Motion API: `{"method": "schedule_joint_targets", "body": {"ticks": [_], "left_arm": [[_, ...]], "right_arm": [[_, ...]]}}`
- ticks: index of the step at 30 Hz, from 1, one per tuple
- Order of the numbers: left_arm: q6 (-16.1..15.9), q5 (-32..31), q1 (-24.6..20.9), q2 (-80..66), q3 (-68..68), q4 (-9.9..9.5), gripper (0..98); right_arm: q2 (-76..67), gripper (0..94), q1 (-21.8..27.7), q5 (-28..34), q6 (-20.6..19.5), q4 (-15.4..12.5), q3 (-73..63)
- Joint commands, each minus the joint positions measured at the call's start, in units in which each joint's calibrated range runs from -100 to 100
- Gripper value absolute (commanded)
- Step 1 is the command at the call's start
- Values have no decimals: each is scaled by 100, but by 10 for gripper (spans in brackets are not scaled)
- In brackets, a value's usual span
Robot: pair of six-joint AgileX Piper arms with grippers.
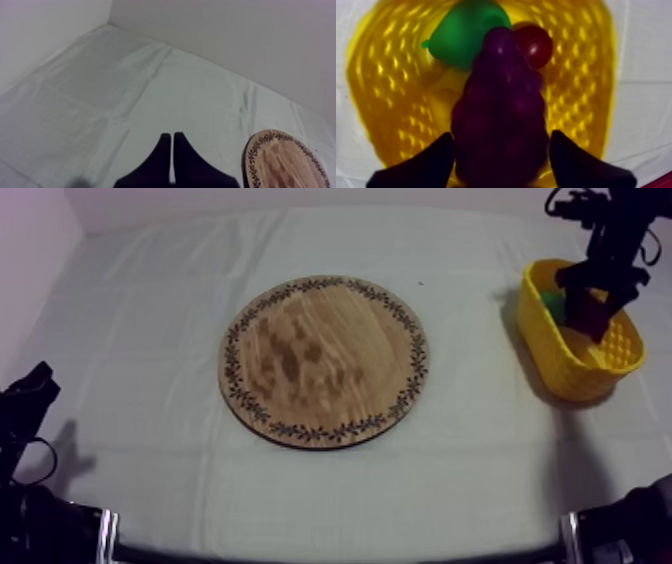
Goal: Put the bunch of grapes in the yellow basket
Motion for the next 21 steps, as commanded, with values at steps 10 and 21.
{"method": "schedule_joint_targets", "body": {"ticks": [10, 21], "left_arm": [[1, 3, -1, 3, 4, 1, 0], [1, 3, -1, 3, 4, 1, 0]], "right_arm": [[261, 782, 65, 232, 110, 19, -158], [-1183, 520, 289, -1033, 67, -330, 412]]}}
